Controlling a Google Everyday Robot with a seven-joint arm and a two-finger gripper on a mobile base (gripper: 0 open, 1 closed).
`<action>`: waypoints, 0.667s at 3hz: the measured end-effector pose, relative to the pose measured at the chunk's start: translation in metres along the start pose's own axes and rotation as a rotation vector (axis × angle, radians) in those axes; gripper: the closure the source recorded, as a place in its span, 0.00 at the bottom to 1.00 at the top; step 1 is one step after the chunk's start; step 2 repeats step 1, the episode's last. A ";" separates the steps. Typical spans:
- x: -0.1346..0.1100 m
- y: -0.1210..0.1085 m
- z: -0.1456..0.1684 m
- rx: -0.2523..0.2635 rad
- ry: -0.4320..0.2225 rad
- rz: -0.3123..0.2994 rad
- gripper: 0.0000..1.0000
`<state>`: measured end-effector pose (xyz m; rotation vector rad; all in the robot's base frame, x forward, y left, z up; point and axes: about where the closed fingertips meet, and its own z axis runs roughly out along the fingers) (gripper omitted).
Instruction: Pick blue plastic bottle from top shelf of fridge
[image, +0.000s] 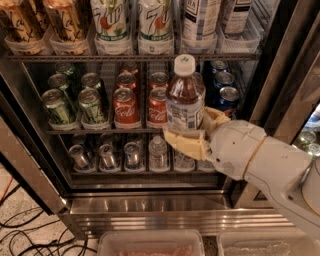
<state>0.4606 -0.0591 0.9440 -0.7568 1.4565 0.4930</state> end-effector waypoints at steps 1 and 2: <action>-0.003 0.025 0.002 -0.085 0.014 0.067 1.00; -0.003 0.025 0.002 -0.085 0.014 0.067 1.00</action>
Offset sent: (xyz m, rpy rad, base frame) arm 0.0000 0.0000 0.0000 0.0000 0.0000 0.0000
